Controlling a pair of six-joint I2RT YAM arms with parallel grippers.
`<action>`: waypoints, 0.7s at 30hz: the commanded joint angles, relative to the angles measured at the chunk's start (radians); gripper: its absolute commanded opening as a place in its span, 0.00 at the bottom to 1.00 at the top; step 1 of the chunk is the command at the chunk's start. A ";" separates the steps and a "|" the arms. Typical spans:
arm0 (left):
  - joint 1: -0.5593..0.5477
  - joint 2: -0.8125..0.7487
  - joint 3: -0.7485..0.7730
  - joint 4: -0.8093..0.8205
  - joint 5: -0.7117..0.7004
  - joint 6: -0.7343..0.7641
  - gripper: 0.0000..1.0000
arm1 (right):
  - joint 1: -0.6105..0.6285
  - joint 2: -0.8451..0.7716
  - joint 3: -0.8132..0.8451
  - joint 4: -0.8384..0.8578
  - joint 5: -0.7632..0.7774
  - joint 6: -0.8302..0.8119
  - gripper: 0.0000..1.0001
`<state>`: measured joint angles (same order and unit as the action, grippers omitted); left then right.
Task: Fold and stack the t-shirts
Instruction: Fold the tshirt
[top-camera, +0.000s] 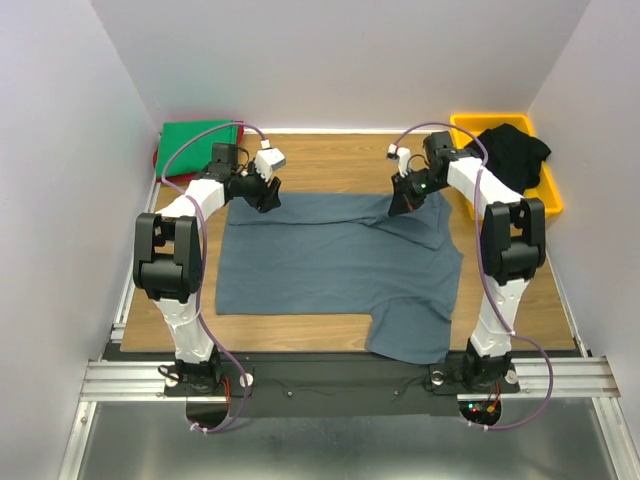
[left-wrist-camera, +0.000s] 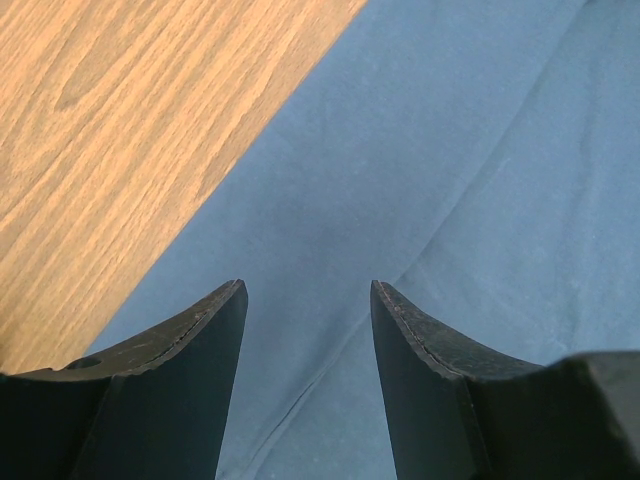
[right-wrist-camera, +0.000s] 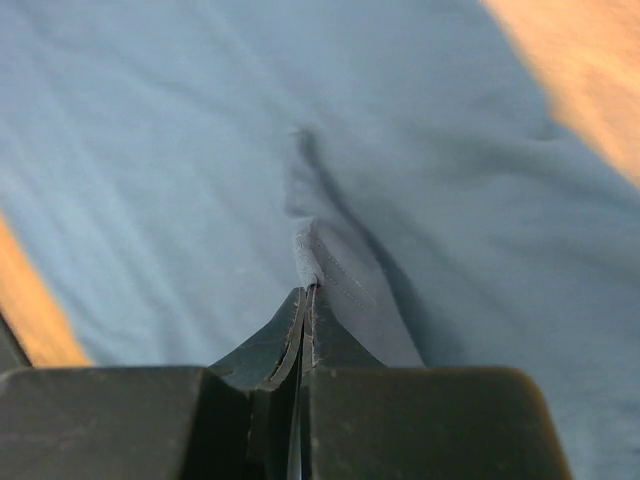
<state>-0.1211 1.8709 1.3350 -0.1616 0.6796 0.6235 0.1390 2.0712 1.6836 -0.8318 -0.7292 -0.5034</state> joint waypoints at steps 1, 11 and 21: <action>0.005 -0.026 -0.014 0.007 0.012 0.010 0.63 | 0.053 -0.105 -0.083 -0.026 -0.050 -0.023 0.01; 0.006 -0.024 -0.020 0.005 -0.008 0.022 0.63 | 0.126 -0.149 -0.252 -0.021 -0.039 -0.020 0.01; 0.005 -0.003 -0.030 0.007 -0.018 0.016 0.63 | 0.162 -0.141 -0.250 -0.033 -0.023 0.012 0.38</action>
<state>-0.1207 1.8736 1.3178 -0.1612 0.6540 0.6308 0.2821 1.9675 1.4082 -0.8478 -0.7521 -0.5041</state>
